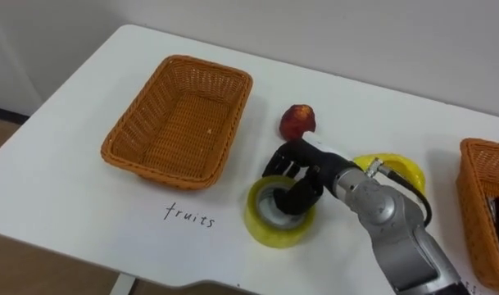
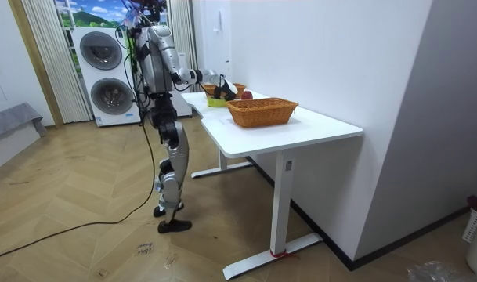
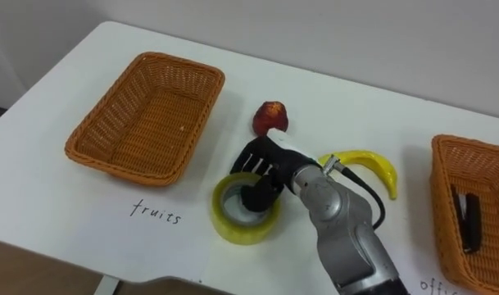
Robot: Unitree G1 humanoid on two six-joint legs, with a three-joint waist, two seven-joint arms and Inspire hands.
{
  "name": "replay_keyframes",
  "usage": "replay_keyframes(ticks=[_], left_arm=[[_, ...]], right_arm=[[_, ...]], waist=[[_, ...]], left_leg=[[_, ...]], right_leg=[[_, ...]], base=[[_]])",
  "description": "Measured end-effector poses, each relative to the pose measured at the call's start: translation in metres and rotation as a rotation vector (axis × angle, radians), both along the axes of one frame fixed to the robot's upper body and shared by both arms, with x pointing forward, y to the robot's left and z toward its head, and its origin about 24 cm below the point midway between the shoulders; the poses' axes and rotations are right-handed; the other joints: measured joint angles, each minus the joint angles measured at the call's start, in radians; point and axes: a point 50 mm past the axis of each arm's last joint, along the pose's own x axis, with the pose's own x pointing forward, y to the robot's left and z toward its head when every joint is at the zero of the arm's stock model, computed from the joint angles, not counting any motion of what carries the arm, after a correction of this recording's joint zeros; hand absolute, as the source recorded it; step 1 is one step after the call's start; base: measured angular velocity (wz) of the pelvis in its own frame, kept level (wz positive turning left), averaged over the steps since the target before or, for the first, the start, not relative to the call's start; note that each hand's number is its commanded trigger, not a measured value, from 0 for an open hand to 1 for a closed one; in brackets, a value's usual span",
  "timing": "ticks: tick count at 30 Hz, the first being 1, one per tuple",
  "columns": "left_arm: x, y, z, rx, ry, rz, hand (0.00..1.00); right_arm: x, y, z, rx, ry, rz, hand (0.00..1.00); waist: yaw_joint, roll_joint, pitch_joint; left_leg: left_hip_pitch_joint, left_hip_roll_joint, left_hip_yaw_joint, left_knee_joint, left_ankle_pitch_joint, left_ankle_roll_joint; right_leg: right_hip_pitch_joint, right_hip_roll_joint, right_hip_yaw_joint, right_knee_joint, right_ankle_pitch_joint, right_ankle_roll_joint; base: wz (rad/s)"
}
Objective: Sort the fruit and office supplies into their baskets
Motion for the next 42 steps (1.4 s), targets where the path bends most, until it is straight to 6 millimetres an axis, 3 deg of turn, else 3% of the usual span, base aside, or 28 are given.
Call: replay_keyframes(ticks=[6,10,14,23,26,31,35,42], left_arm=[[-0.015,0.002,-0.001,-0.004,0.014,0.018,0.0],[-0.035,0.006,-0.001,0.001,0.027,0.088,0.0],[-0.05,0.008,-0.002,0.005,0.046,0.159,0.0],[-0.058,0.008,-0.002,0.012,0.056,0.17,0.0],[-0.061,0.01,-0.002,0.022,0.06,0.185,0.0],[-0.074,0.011,-0.001,0.041,0.101,0.191,0.0],[-0.082,0.012,0.0,0.065,0.136,0.203,0.0],[-0.082,0.013,0.001,0.068,0.141,0.203,0.0]], right_arm=[[0.0,-0.009,0.001,0.159,0.035,-0.044,1.0],[-0.004,-0.032,0.021,0.318,-0.064,-0.137,1.0],[-0.012,-0.058,0.04,0.368,-0.206,-0.248,1.0],[-0.015,-0.105,0.059,0.423,-0.371,-0.501,1.0],[-0.017,-0.119,0.066,0.427,-0.429,-0.571,1.0],[-0.02,-0.133,0.071,0.408,-0.492,-0.665,1.0],[-0.02,-0.141,0.064,0.404,-0.489,-0.737,1.0],[-0.023,-0.153,0.053,0.38,-0.496,-0.861,1.0]], waist=[[-0.036,-0.003,-0.0017],[-0.082,0.003,0.0026],[-0.117,0.0,0.0005],[-0.19,-0.002,-0.0025],[-0.199,-0.008,-0.0061],[-0.213,-0.009,-0.0055],[-0.223,-0.003,-0.0012],[-0.233,-0.001,-0.0012]], left_leg=[[0.002,-0.001,0.001,0.0,0.0,0.001],[0.019,-0.001,0.002,-0.006,0.001,0.001],[0.019,-0.001,0.023,-0.006,0.0,0.001],[0.02,0.0,0.032,-0.005,0.0,0.001],[0.019,0.001,0.035,-0.003,0.0,0.001],[0.03,0.002,0.046,-0.003,0.0,0.001],[0.035,0.002,0.051,-0.005,0.0,0.001],[0.035,0.006,0.073,-0.012,0.0,0.001]], right_leg=[[0.002,0.0,0.01,-0.001,0.0,0.0],[0.016,0.001,0.028,-0.003,0.0,0.001],[0.015,0.001,0.04,-0.017,0.001,0.004],[0.01,0.004,0.069,-0.013,0.002,0.006],[0.006,0.004,0.069,-0.008,0.002,0.006],[0.004,0.004,0.078,0.003,0.002,0.007],[0.005,0.005,0.085,0.004,0.003,0.009],[0.0,0.01,0.094,0.009,0.004,0.009]], base=[[0.0],[0.0],[-0.06],[-0.08],[-0.01],[-0.06],[-0.04],[-0.07]])
